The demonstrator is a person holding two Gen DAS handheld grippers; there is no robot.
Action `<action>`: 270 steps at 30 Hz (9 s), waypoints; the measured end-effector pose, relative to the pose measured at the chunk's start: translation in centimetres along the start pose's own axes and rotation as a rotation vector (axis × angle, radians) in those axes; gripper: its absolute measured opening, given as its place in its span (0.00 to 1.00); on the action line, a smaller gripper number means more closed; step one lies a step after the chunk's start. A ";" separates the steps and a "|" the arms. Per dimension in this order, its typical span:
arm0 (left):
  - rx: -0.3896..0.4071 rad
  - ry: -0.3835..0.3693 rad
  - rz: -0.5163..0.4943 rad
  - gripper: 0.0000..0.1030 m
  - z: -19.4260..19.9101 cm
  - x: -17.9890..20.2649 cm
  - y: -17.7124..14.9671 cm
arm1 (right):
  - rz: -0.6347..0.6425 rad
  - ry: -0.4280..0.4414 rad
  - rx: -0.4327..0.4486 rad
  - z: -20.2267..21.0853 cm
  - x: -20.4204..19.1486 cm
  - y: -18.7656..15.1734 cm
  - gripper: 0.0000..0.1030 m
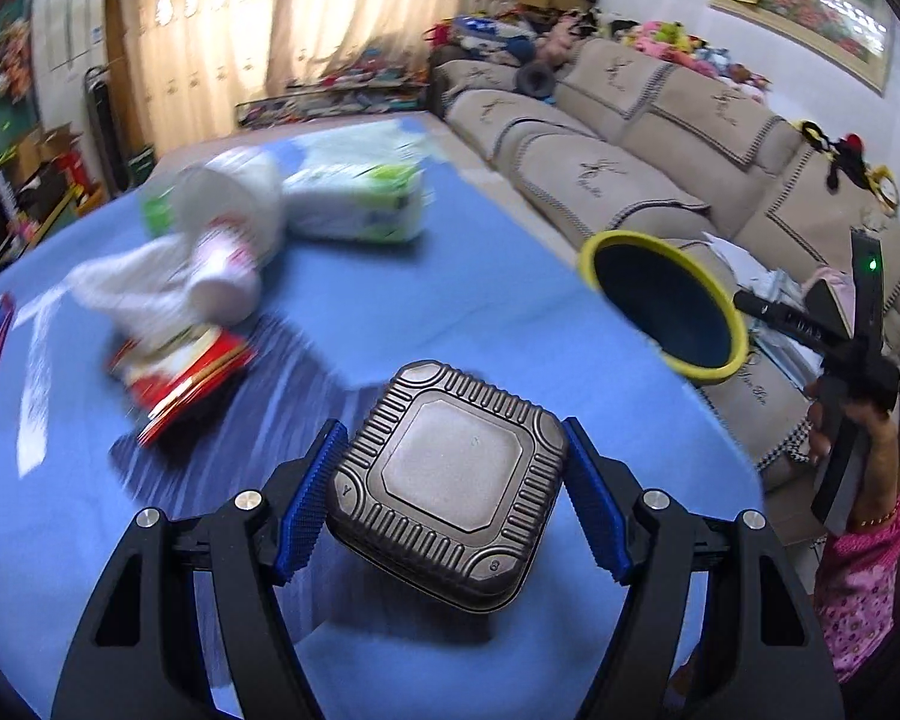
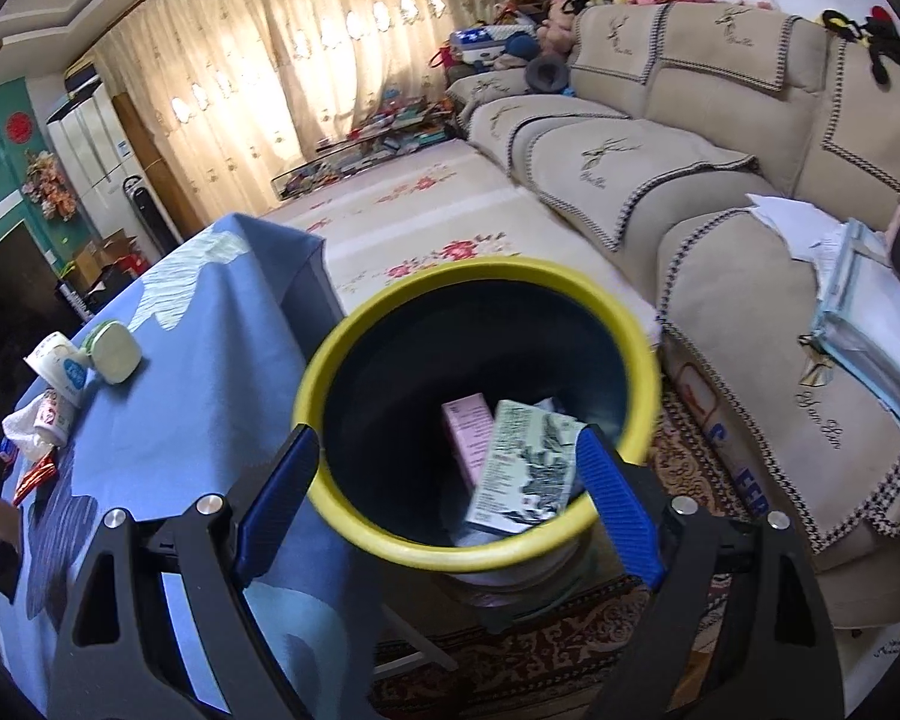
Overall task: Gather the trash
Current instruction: 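Carry the square lid with the left gripper into the bin and release, then reach the right gripper to the clear plastic cup and grasp it, then carry the clear cup with the right gripper into the bin and release, then pinch the red snack wrapper with the left gripper and lift it, then carry the snack wrapper with the left gripper over the bin and release, then move both grippers back over the table toward the white supplement bottle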
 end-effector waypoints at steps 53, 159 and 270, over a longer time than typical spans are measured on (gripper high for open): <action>0.240 0.244 0.280 0.95 0.5 -5.7 10.3 | 0.237 0.126 -0.137 -7.5 -8.9 5.6 0.85; -0.088 0.289 0.553 0.87 -8.0 -15.4 0.7 | 0.146 0.087 -0.097 -5.5 -3.7 4.3 0.65; 0.137 0.118 0.282 0.72 1.7 -0.5 8.8 | 0.134 0.140 -0.076 -1.6 -2.9 2.0 0.69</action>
Point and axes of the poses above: each gripper's, at about its wrist camera, not at the fingertips, and z roughly against the way its jaws point, x to its right, y to its top, the point moved 6 cm from there along -z, roughly the way its jaws point, and after that the axes turned 12 degrees about y, right-handed, at the moved point
